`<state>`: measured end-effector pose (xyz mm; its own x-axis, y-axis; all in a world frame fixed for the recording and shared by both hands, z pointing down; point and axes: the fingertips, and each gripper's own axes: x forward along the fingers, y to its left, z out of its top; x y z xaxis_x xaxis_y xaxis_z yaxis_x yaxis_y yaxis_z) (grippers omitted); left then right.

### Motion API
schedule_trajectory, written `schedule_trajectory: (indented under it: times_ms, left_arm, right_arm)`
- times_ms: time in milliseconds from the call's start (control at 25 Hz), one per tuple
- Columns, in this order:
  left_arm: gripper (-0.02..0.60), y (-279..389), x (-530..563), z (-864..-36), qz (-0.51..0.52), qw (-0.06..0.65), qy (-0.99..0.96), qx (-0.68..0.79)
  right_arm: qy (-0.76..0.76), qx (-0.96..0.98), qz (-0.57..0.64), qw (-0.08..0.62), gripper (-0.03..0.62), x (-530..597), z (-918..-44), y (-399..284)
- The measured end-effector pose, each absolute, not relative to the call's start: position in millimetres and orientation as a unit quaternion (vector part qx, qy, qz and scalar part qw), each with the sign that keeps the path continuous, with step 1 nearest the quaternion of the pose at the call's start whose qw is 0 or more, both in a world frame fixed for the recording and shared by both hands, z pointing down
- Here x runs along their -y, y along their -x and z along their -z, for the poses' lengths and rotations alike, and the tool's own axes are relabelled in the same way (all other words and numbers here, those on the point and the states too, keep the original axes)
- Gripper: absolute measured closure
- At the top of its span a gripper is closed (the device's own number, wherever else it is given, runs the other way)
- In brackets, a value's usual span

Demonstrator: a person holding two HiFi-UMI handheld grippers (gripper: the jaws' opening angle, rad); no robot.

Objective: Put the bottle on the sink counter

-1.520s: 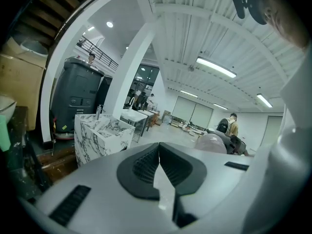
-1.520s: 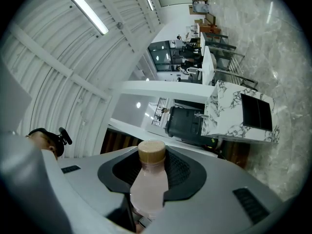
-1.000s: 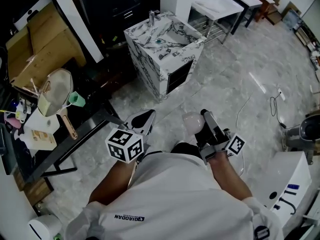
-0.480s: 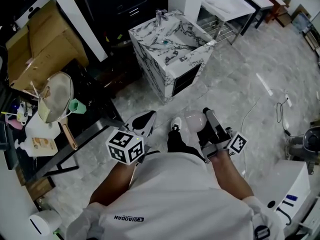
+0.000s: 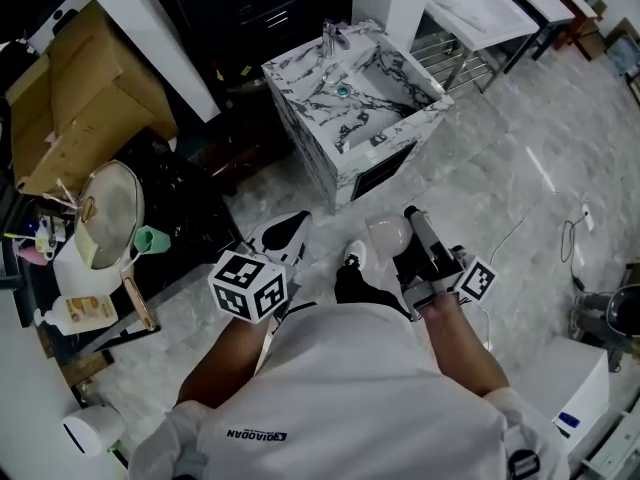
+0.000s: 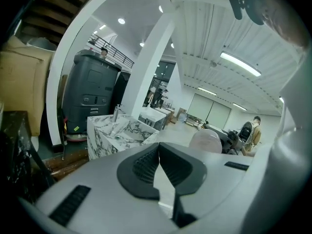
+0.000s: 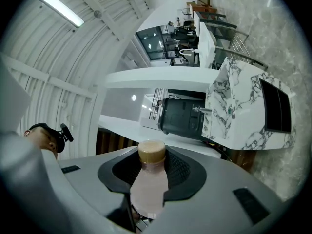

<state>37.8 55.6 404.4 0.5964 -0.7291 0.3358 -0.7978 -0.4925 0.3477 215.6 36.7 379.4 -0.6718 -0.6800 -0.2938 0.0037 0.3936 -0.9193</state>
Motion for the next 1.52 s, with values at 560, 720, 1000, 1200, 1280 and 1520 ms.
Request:
schedule_trajectory:
  times_ms: [560, 720, 1000, 1200, 1280, 1520]
  left_arm:
    - [0.566, -59.8, 58.6, -392.9, -0.083, 0.230, -0.861, 0.446]
    - [0.566, -60.1, 83.6, -389.8, -0.085, 0.216, -0.858, 0.459]
    - [0.566, -63.3, 110.2, -389.0, -0.091, 0.202, -0.855, 0.470]
    - [0.566, -58.2, 121.3, -391.9, -0.094, 0.203, -0.847, 0.482]
    - [0.566, -53.7, 122.0, -395.3, -0.097, 0.205, -0.843, 0.487]
    - [0.566, -33.5, 129.3, -411.4, -0.101, 0.219, -0.835, 0.496]
  right_arm:
    - [0.210, -0.769, 0.502, 0.335, 0.436, 80.6, -373.1, -230.9]
    - [0.200, -0.775, 0.496, 0.336, 0.436, 109.6, -370.6, -232.7]
    - [0.188, -0.795, 0.479, 0.321, 0.436, 145.7, -366.8, -229.0]
    - [0.198, -0.807, 0.464, 0.305, 0.436, 169.5, -369.0, -227.2]
    - [0.206, -0.815, 0.455, 0.294, 0.436, 175.4, -370.6, -226.1]
    - [0.231, -0.848, 0.415, 0.233, 0.436, 194.1, -379.0, -207.5]
